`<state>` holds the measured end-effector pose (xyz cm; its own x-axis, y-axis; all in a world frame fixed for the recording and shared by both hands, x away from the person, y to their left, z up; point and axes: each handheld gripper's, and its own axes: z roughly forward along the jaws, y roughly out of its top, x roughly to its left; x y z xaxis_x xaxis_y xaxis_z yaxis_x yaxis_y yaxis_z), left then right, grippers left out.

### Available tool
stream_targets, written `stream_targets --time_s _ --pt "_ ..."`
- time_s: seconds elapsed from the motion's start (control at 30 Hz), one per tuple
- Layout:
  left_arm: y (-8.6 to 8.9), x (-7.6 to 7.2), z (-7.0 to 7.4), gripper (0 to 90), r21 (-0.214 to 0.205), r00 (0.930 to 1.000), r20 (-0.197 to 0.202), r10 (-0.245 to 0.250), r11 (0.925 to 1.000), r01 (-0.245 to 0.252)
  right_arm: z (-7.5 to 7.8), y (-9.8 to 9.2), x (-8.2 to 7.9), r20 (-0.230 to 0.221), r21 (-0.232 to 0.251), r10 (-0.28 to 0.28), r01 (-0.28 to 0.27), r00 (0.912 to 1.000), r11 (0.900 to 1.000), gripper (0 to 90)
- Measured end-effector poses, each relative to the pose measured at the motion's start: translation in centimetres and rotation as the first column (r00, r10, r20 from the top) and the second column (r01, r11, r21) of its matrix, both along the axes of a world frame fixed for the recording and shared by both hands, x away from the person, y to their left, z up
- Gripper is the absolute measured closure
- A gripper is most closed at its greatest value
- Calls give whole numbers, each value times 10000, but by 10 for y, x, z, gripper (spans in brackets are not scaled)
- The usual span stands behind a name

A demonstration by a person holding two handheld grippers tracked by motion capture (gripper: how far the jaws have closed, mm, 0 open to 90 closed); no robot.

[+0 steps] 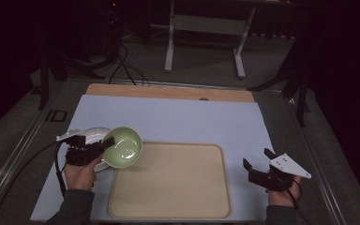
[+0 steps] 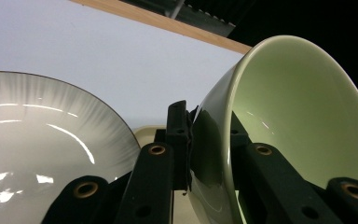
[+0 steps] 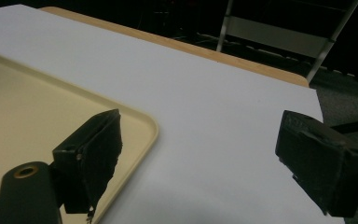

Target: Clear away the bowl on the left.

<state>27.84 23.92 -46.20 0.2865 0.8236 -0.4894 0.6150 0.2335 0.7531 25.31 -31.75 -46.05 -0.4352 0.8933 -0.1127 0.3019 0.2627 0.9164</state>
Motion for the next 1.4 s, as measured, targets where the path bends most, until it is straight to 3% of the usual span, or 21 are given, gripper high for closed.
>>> stream_targets --time_s 0.83,1.4 --pt "-34 3 -7 804 369 9963 -201 -836 9958 843 0 0 0 23 2 -1 1 10000 10000 140" --pt "-45 4 -9 804 420 9937 -177 -1106 9929 1112 0 -1 0 32 44 -55 55 10000 10000 141"
